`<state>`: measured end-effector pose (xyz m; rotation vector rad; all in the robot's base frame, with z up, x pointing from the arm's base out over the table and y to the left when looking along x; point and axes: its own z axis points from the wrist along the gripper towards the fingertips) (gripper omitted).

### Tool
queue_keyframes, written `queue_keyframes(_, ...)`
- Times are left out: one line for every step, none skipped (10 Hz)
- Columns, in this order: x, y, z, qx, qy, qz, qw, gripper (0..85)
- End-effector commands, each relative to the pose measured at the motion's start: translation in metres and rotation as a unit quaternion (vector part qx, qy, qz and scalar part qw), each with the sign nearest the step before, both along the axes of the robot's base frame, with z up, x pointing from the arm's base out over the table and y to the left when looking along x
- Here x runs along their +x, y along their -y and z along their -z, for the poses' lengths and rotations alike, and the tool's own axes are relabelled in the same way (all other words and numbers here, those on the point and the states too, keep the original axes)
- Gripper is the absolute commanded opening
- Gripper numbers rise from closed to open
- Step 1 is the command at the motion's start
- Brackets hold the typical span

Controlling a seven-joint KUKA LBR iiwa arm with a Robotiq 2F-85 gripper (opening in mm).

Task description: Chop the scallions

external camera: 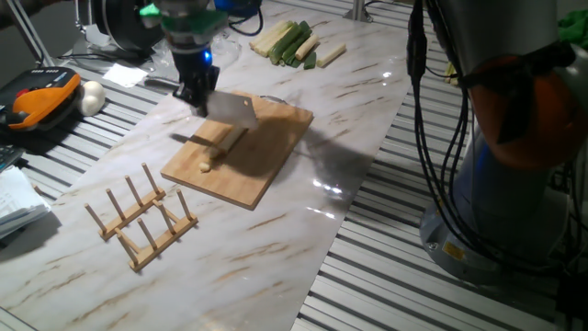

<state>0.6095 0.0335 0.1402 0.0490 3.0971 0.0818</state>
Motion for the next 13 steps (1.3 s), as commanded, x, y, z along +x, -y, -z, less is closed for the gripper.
queue_keyframes(0.0007, -0.004, 0.003, -0.004, 0.002, -0.006, 1.0000, 0.0)
queue_keyframes(-0.0002, -0.009, 0.007, -0.014, 0.006, -0.010, 0.9998, 0.0)
queue_keyframes(-0.0015, -0.009, 0.010, -0.018, 0.009, -0.014, 0.9997, 0.0)
queue_keyframes(-0.0013, -0.009, 0.013, -0.017, 0.008, -0.017, 0.9997, 0.0)
queue_keyframes(-0.0015, -0.007, 0.017, -0.017, 0.008, -0.019, 0.9996, 0.0)
queue_keyframes(-0.0029, -0.003, 0.023, -0.017, 0.012, -0.021, 0.9996, 0.0)
queue_keyframes(-0.0043, 0.001, 0.029, -0.018, 0.017, -0.022, 0.9995, 0.0)
queue_keyframes(-0.0062, 0.004, 0.036, -0.017, 0.020, -0.021, 0.9994, 0.0)
queue_keyframes(-0.0080, 0.008, 0.041, -0.018, 0.022, -0.020, 0.9994, 0.0)
queue_keyframes(-0.0092, 0.012, 0.047, -0.014, 0.023, -0.020, 0.9994, 0.0)
queue_keyframes(-0.0099, 0.012, 0.052, -0.014, 0.022, -0.020, 0.9995, 0.0)
queue_keyframes(-0.0111, 0.013, 0.054, -0.011, 0.022, -0.018, 0.9995, 0.0)
queue_keyframes(-0.0118, 0.013, 0.054, -0.010, 0.022, -0.016, 0.9996, 0.0)
